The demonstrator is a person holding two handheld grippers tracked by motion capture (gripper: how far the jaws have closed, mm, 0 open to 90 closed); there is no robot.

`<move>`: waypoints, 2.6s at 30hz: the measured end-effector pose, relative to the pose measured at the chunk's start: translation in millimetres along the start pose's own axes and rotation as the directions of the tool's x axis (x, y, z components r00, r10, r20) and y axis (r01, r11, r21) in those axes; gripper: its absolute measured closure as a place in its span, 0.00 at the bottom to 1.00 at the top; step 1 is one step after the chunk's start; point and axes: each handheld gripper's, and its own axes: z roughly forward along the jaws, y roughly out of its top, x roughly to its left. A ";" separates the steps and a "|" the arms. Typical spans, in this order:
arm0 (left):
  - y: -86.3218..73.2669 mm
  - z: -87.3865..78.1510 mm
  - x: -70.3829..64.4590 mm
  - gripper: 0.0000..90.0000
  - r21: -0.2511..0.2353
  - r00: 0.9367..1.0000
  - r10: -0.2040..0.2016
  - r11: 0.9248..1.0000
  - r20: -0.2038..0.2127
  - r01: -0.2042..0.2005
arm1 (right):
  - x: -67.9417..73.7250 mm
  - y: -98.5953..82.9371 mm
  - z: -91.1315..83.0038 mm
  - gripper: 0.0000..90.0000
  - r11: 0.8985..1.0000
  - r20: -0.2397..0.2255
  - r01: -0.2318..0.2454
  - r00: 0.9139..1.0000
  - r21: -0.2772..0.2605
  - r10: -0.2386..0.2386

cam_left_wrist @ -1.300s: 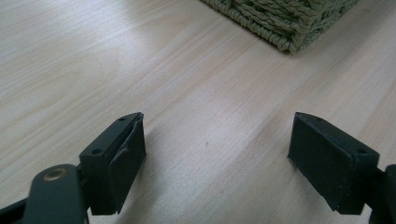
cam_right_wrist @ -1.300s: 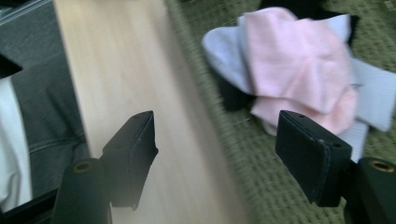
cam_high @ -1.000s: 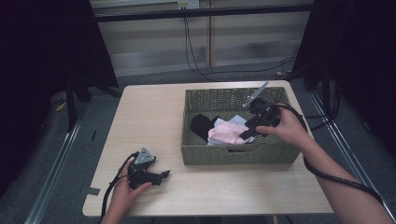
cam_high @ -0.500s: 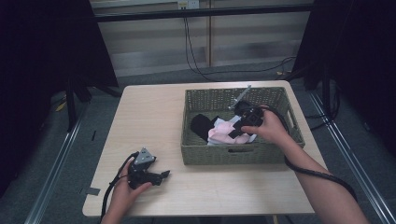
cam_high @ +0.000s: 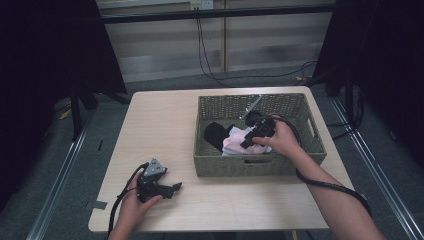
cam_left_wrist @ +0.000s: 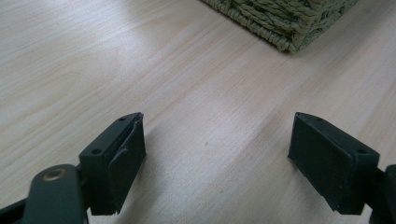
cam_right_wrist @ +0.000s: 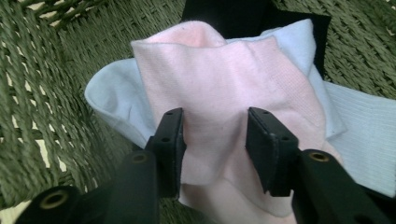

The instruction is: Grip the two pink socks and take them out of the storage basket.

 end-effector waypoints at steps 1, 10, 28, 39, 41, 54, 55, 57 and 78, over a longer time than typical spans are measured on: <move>0.0 0.2 -0.2 0.20 -0.003 1.000 -0.004 1.000 -0.001 0.004 | 0.6 1.4 3.7 0.74 1.000 0.009 -0.002 1.000 0.011 0.002; 0.0 0.2 -0.2 0.20 -0.003 1.000 -0.004 1.000 -0.001 0.004 | -5.9 1.6 -5.9 0.99 0.999 -0.019 -0.050 0.999 0.021 0.051; -0.1 0.2 -0.3 0.20 -0.003 1.000 -0.005 1.000 -0.001 0.005 | -10.9 -0.2 -45.7 1.00 0.998 -0.035 -0.067 0.997 -0.014 0.066; 0.1 0.4 -0.1 0.20 -0.008 1.000 -0.002 1.000 -0.004 0.002 | -10.7 1.6 -91.1 1.00 0.996 -0.052 -0.079 0.996 -0.027 0.078; 0.1 0.4 0.0 0.20 -0.008 1.000 -0.001 1.000 -0.004 0.001 | -9.8 2.3 -97.5 1.00 0.996 -0.052 -0.080 0.996 -0.026 0.079; 0.1 0.4 0.0 0.20 -0.007 1.000 -0.001 1.000 -0.004 0.001 | -5.2 1.5 -139.9 1.00 0.996 -0.025 -0.061 0.998 -0.072 0.059; 0.1 0.4 0.0 0.20 -0.008 1.000 -0.001 1.000 -0.004 0.001 | -4.6 1.1 -143.8 1.00 0.995 -0.028 -0.060 0.998 -0.079 0.058; 0.1 0.2 0.2 0.20 -0.007 1.000 0.003 1.000 -0.008 -0.003 | -2.3 0.4 -150.2 1.00 0.995 -0.024 -0.054 0.998 -0.082 0.052; 0.1 0.4 -0.1 0.20 -0.007 1.000 0.000 1.000 -0.004 0.000 | 26.6 -6.9 -187.6 1.00 0.995 -0.040 0.027 0.999 -0.097 -0.031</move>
